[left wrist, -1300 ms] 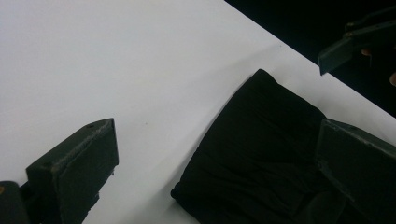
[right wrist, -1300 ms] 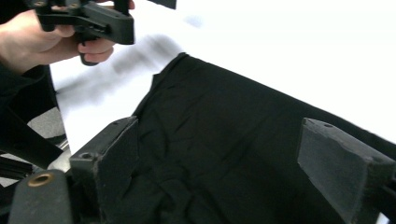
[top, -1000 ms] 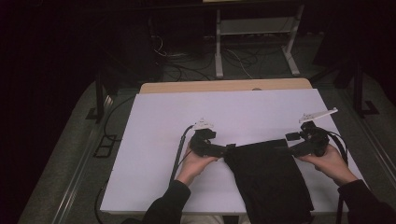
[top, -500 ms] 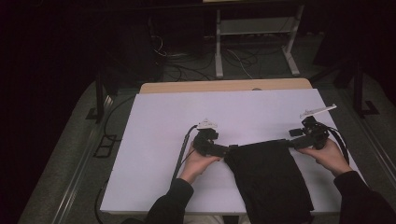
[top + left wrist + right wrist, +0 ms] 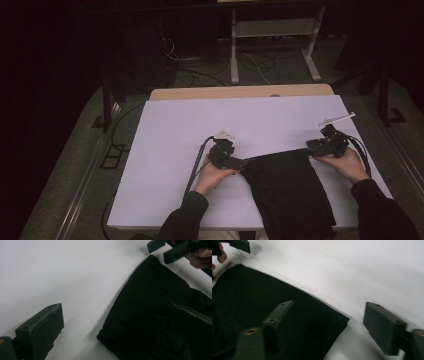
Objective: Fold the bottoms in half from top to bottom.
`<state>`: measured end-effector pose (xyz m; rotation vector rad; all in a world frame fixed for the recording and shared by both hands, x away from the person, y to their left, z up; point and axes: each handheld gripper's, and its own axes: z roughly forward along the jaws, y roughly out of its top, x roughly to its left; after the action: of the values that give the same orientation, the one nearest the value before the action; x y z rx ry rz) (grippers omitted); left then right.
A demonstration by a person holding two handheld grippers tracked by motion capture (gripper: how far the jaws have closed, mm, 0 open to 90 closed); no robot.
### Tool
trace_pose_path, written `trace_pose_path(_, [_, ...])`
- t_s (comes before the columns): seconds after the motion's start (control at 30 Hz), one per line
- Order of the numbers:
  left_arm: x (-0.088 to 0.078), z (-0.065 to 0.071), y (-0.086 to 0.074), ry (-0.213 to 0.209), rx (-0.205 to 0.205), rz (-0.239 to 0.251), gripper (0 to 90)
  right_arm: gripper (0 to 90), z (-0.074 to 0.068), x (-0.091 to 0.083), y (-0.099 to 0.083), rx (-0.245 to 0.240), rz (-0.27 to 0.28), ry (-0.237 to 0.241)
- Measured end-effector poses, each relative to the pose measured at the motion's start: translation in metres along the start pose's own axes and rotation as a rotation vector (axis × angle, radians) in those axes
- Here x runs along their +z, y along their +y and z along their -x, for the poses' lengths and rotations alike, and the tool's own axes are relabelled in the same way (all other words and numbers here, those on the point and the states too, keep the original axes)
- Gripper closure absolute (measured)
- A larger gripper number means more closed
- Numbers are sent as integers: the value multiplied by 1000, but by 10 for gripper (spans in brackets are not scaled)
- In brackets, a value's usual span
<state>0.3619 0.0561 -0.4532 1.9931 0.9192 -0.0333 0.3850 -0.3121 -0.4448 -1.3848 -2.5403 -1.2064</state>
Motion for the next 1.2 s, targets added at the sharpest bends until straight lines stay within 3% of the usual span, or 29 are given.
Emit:
trace_pose_path(0.23, [2,4,-5,-24,3,-59,153,446,5,4,-2,-29,-14,2])
trace_pose_path(0.33, [3,5,-7,-28,4,-56,247,529,2,7,-3,-50,-34,-1])
trace_pose_path(0.5, [7,7,-8,-64,14,-78,562,806,-1,12,-2,-68,-58,12])
trace_pose_path(0.6, [9,11,-8,-60,32,-73,790,844,-4,13,-1,-67,-60,14])
trace_pose_path(0.63, [9,12,-8,-53,39,-72,818,848,-4,13,-1,-63,-61,11])
trace_pose_path(0.9, [-8,28,2,41,175,-27,851,854,-8,9,3,-25,-35,0])
trace_pose_path(1.03, [-23,28,8,66,208,-21,852,855,-18,12,10,-34,-13,-6])
trace_pose_path(1.2, [-41,21,10,92,218,-23,851,854,-29,19,19,-42,-11,-1])
